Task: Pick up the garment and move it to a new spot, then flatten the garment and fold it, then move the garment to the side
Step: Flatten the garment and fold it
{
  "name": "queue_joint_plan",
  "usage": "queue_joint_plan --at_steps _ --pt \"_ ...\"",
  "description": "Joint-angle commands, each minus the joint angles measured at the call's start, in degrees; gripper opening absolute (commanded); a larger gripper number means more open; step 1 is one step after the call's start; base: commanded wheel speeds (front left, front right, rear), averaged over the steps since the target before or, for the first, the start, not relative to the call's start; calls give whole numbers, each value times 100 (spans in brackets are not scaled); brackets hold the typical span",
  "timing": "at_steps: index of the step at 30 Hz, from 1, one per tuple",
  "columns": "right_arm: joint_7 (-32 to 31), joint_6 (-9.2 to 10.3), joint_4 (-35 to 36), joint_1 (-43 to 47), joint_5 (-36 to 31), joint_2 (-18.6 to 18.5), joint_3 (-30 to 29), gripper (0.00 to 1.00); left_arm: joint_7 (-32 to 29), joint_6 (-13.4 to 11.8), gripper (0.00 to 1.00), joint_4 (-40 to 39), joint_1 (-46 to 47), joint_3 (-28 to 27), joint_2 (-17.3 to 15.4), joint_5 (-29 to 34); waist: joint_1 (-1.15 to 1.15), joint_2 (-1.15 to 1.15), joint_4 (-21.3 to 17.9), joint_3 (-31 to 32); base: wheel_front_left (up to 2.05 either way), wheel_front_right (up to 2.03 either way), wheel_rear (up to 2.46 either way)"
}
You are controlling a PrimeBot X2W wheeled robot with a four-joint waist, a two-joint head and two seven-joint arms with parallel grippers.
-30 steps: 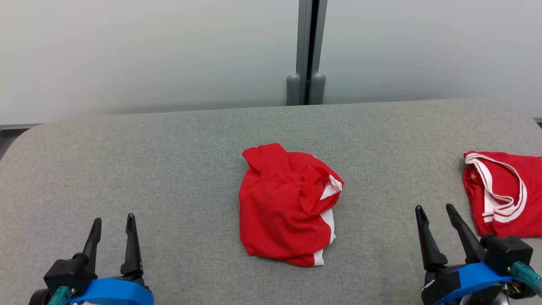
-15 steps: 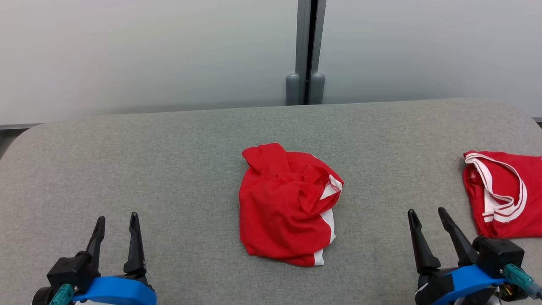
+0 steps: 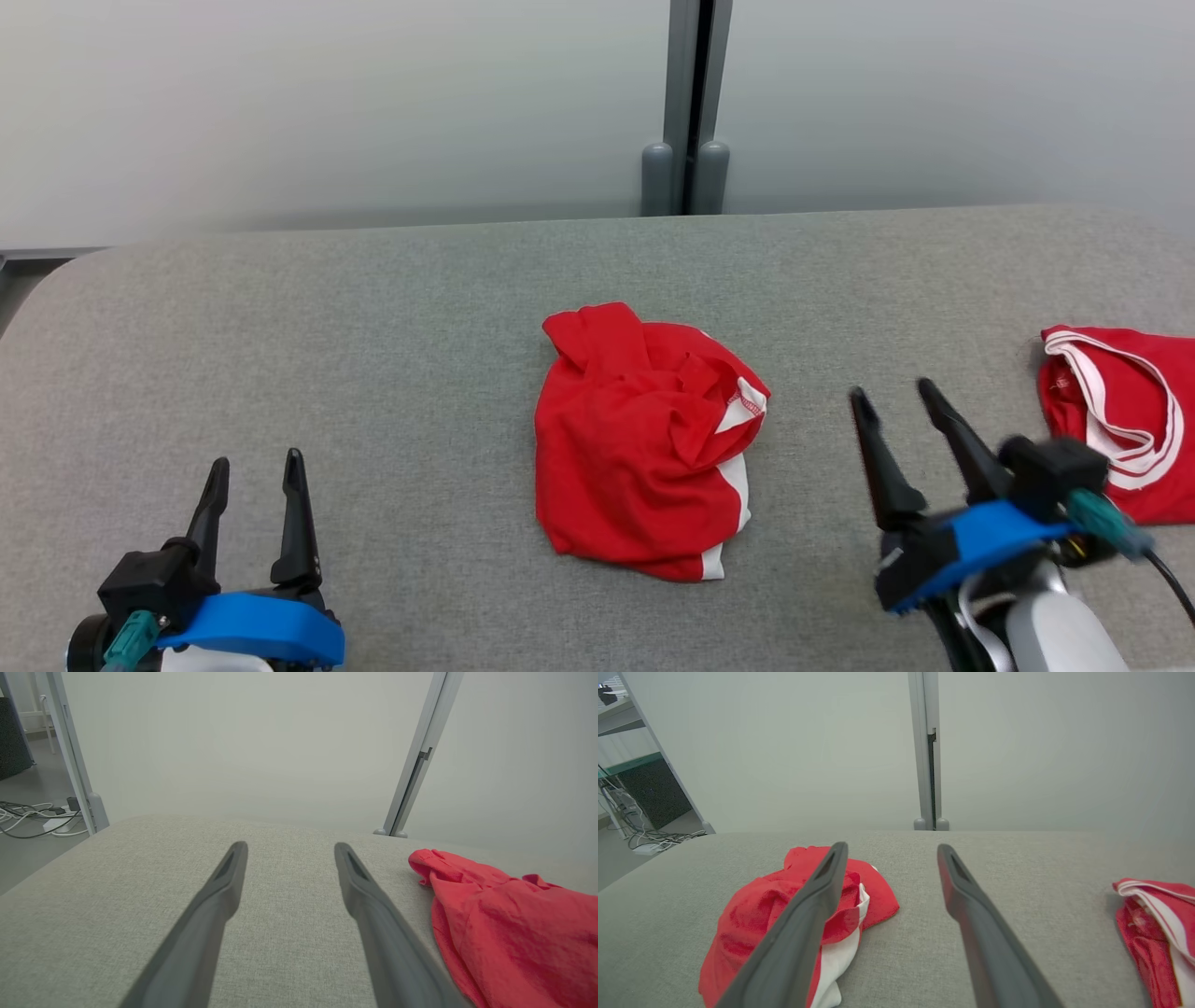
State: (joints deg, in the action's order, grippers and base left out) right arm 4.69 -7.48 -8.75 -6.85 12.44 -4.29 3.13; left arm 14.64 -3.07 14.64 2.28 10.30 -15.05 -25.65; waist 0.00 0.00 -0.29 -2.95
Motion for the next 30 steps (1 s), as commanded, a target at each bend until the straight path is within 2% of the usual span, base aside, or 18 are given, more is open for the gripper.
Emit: queue_joint_plan --at_steps 1,5,10,14,20,24,25,26,27,30 --pt "-176 -3 -55 -193 88 -14 120 100 -25 -19 100 -31 82 26 -35 19 0 0 33 -31 0 0 0" --pt "-887 -2 -351 -738 279 -2 432 100 -60 -29 100 -63 190 73 -8 38 0 0 143 -91 0 0 0" --pt "-2121 -3 -1142 -1315 602 101 600 100 -80 -7 100 -84 305 161 28 51 0 0 314 -161 0 0 0" --pt "-2693 -3 -1729 -1706 959 136 675 100 -66 34 100 -69 382 219 36 53 0 0 439 -231 0 0 0" --pt "-2960 -3 -2550 -2143 1673 138 895 100 -54 90 100 32 497 284 68 45 0 0 616 -327 0 0 0" --pt "-2851 -3 -2874 -2370 2177 139 1295 100 -42 136 100 115 564 329 89 38 0 0 704 -350 0 0 0" --pt "-2800 -3 -2888 -2415 2334 138 1420 86 -37 150 100 138 580 338 92 36 0 0 717 -352 0 0 0" --pt "-2728 -3 -2905 -2460 2445 138 1521 25 -34 151 100 156 597 342 92 34 0 0 726 -350 0 0 0" --pt "-2645 -3 -2909 -2515 2481 138 1635 0 -32 161 100 179 607 346 92 32 0 0 734 -339 0 0 0" --pt "-2382 -3 -2857 -2644 2608 136 1850 0 -13 160 100 240 598 334 91 15 0 0 726 -290 0 0 0"
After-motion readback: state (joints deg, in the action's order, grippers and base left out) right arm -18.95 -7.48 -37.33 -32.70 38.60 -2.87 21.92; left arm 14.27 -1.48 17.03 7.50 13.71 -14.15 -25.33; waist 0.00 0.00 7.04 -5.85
